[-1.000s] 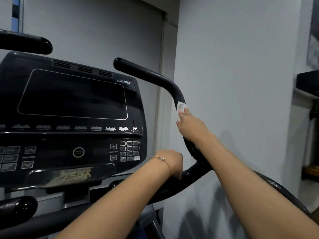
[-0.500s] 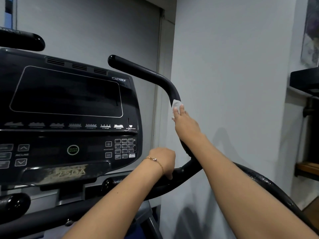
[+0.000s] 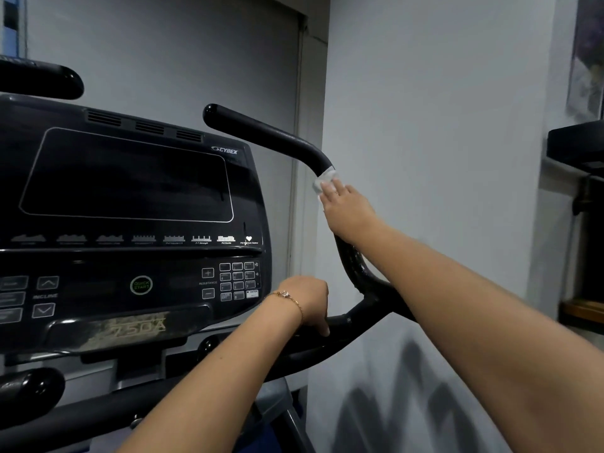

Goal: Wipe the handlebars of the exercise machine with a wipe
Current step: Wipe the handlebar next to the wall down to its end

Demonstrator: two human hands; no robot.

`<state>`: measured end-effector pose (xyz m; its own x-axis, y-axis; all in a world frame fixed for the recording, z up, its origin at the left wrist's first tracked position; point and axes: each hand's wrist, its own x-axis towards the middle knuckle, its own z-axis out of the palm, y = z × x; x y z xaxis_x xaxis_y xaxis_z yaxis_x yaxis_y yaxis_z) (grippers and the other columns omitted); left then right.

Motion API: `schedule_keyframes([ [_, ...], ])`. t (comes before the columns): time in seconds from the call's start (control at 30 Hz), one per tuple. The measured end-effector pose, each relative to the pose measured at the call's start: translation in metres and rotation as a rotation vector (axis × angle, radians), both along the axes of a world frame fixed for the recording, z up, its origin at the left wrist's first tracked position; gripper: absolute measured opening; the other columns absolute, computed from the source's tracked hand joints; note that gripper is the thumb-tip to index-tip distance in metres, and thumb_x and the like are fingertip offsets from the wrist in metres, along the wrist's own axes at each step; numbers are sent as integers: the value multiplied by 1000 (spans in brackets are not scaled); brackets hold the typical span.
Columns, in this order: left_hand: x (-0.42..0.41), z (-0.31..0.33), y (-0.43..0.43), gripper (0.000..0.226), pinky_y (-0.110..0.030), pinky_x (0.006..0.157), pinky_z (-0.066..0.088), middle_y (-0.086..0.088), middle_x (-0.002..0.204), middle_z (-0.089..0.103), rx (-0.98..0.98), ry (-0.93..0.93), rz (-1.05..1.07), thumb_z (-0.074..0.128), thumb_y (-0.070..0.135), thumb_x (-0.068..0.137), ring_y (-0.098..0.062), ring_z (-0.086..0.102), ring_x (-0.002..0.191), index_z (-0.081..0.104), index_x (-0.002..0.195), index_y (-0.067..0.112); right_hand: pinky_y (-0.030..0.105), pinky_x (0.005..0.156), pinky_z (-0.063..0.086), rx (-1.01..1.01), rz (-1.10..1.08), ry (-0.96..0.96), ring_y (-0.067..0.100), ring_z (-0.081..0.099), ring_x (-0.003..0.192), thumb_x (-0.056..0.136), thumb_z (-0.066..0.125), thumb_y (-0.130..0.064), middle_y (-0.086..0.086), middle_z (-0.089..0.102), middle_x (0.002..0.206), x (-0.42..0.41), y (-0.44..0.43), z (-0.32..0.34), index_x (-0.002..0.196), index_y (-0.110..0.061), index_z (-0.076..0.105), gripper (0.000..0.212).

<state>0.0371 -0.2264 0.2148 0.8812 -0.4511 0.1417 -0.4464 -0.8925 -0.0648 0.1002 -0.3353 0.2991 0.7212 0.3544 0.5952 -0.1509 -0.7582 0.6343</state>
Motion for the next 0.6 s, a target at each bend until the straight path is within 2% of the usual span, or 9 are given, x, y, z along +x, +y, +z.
schedule_keyframes([
  [0.1,0,-1,0,42,-30,81,49,-2,112,67,9,-1,-6,71,35,79,-22,62,102,66,116,15,40,113,19,-216,-51,54,36,2,143,98,28,-15,22,16,152,-1,-5,-26,135,-4,44,41],
  [0.2,1,-1,-2,43,-32,83,49,-3,114,65,24,2,2,70,34,80,-23,61,104,63,118,13,44,117,10,-186,-49,99,33,1,144,99,27,-15,24,16,152,4,1,-17,133,-4,46,40],
  [0.3,3,1,-3,44,-33,85,47,-4,116,64,15,21,7,72,33,79,-24,59,107,61,117,13,44,117,6,-19,-70,74,32,-6,144,100,25,-16,23,5,154,8,15,-6,138,-4,40,43],
  [0.37,4,1,-2,45,-33,86,48,-4,116,64,13,24,2,72,35,79,-23,60,106,61,118,14,43,117,6,142,-76,78,34,-10,143,100,25,-16,22,-4,154,7,22,-20,142,0,29,46],
  [0.5,2,2,0,50,-32,90,46,-3,122,60,21,24,-2,70,35,81,-23,57,112,56,124,14,38,118,7,674,52,75,34,-8,143,100,20,-12,21,-12,154,-4,32,-54,146,4,-1,52],
  [0.6,3,1,0,51,-32,92,46,-2,123,60,-5,37,5,71,34,80,-22,56,113,55,124,15,35,116,16,894,152,118,32,2,144,100,22,-9,19,-7,155,-11,28,-46,146,2,0,53],
])
